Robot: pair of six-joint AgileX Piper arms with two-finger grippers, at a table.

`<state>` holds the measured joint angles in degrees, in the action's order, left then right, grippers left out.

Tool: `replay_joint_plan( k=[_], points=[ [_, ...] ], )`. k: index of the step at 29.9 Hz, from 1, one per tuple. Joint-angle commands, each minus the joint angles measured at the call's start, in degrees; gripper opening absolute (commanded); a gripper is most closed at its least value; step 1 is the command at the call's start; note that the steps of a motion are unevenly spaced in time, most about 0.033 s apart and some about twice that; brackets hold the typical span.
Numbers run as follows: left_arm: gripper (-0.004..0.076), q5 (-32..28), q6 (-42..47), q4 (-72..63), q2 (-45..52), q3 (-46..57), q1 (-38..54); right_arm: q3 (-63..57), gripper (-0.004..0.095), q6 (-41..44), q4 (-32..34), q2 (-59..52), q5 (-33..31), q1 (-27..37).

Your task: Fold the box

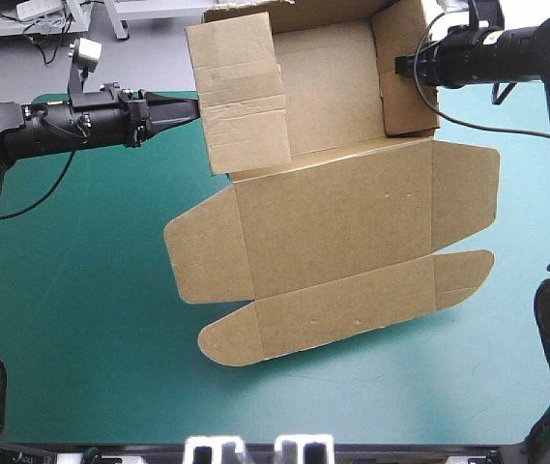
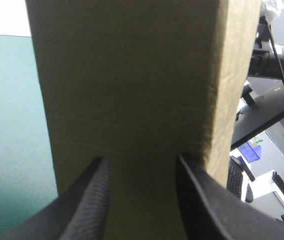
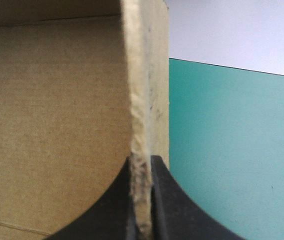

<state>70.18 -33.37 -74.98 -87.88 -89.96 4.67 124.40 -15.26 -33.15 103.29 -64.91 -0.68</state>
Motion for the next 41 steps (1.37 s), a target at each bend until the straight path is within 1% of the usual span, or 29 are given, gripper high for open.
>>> replay_joint_plan(
  k=[1,5,7,14,20,24,27,34,37,38,39,41],
  points=[
    [0.0332,2.25,-0.28,-5.41,2.64,-1.58,-1.61,1.71,-0.002,1.11,-3.08,-2.89,4.3,-0.07],
    [0.0332,1.77,-0.65,-5.3,2.64,-1.58,-3.51,1.71,-0.0021,1.32,-3.08,-2.89,4.3,-0.07],
    [0.0332,0.55,-2.25,-5.3,2.64,-1.58,-3.97,1.71,-0.0021,1.32,-3.2,-2.89,4.3,-0.07],
    [0.0332,-2.92,-2.93,-4.16,2.64,-1.58,-3.97,1.71,-0.002,1.32,-3.3,-2.89,3.33,-0.16],
    [0.0328,-8.37,-3.19,-2.68,2.64,-1.58,-3.97,1.71,-0.0007,1.97,1.33,-3.0,3.31,-4.12],
    [0.0327,-11.86,-0.7,4.0,2.64,-1.58,-3.97,1.71,-0.0007,2.1,1.59,-3.0,3.42,-6.51],
    [0.0328,-12.82,1.78,9.66,2.64,-1.58,-3.97,1.71,-0.0007,3.32,2.08,-3.0,3.56,-7.68],
    [0.0318,-17.07,8.99,21.46,2.64,-1.58,-3.97,1.71,-0.0007,4.54,2.45,-3.3,3.23,-8.72],
    [0.0265,-17.25,9.5,23.45,2.54,-1.58,-3.97,1.71,-0.0007,5.1,2.45,-3.58,3.35,-9.31],
    [0.0229,-17.25,10.02,23.56,2.54,-1.58,-4.07,1.71,-0.0007,5.25,2.45,-3.71,3.46,-9.57],
    [0.0177,-17.11,10.67,23.56,2.54,-1.58,-4.06,1.71,-0.0007,5.55,2.56,-3.82,3.57,-9.88],
    [0.0041,-16.98,10.68,23.46,2.65,-1.58,-4.72,1.71,-0.0007,6.27,2.84,-4.01,3.57,-9.87]
  ],
)
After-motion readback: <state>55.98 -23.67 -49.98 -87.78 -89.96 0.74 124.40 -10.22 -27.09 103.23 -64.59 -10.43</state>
